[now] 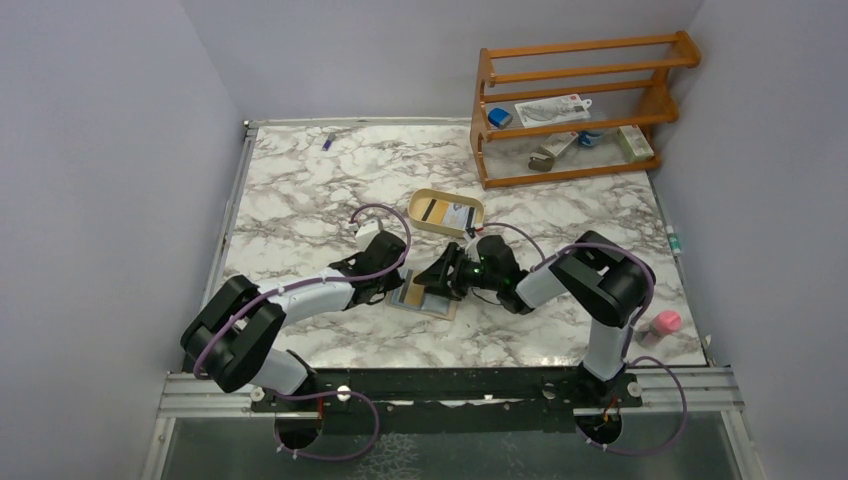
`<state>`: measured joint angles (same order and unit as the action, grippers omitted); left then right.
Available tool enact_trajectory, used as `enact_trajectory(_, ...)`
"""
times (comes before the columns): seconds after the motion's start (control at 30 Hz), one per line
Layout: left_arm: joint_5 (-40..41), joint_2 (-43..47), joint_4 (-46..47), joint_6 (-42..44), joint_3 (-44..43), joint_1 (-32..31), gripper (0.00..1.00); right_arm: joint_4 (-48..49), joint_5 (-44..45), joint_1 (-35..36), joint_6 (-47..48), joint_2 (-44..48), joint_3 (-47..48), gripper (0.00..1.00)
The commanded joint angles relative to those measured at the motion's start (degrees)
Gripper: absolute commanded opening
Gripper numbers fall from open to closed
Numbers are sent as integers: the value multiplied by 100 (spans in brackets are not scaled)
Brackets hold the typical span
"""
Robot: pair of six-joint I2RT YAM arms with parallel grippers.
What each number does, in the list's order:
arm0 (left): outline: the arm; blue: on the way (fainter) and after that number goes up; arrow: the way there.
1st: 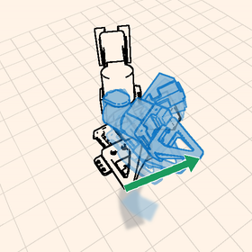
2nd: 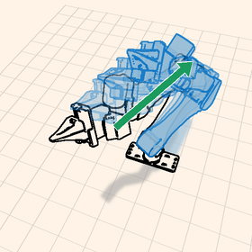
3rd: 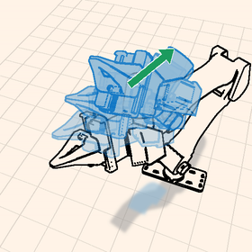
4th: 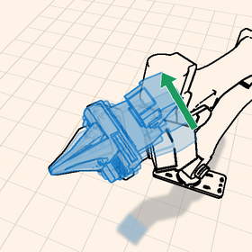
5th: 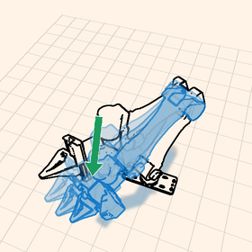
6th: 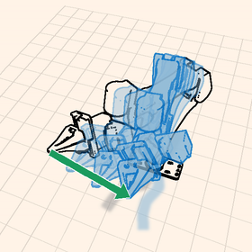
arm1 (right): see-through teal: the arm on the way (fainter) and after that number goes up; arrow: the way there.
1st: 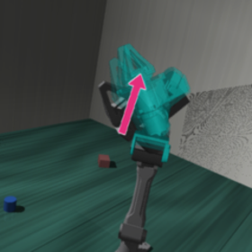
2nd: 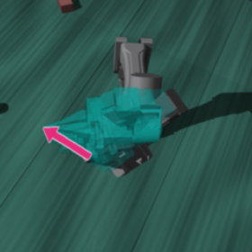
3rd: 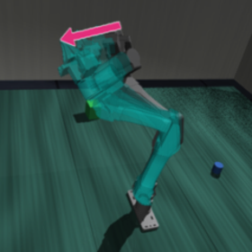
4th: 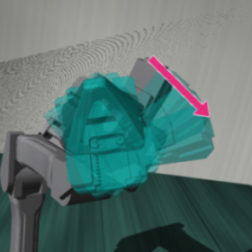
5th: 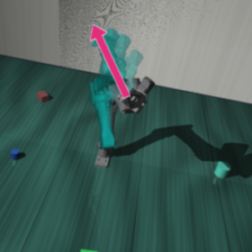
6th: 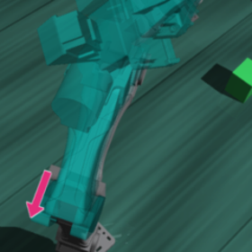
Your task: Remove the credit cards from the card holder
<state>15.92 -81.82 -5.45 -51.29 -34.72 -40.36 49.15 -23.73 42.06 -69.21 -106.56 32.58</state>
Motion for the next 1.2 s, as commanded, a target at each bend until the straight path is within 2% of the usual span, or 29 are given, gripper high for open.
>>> enact_trajectory(0.0,-388,-309,-712,-111,347,-134,23,209,58,113,-118,-334,104,63)
enact_trajectory(0.2,-397,-378,-651,-167,357,-202,23,729,-62,146,-348,-529,116,63)
enact_trajectory(0.4,-390,-369,-633,-171,387,-202,23,850,-85,144,-322,-379,64,63)
enact_trajectory(0.73,-371,-370,-597,-205,446,-224,23,2514,-305,154,-714,-582,32,62)
enact_trajectory(1.17,-370,-437,-529,-237,501,-228,23,5319,-579,175,-1749,-1593,69,62)
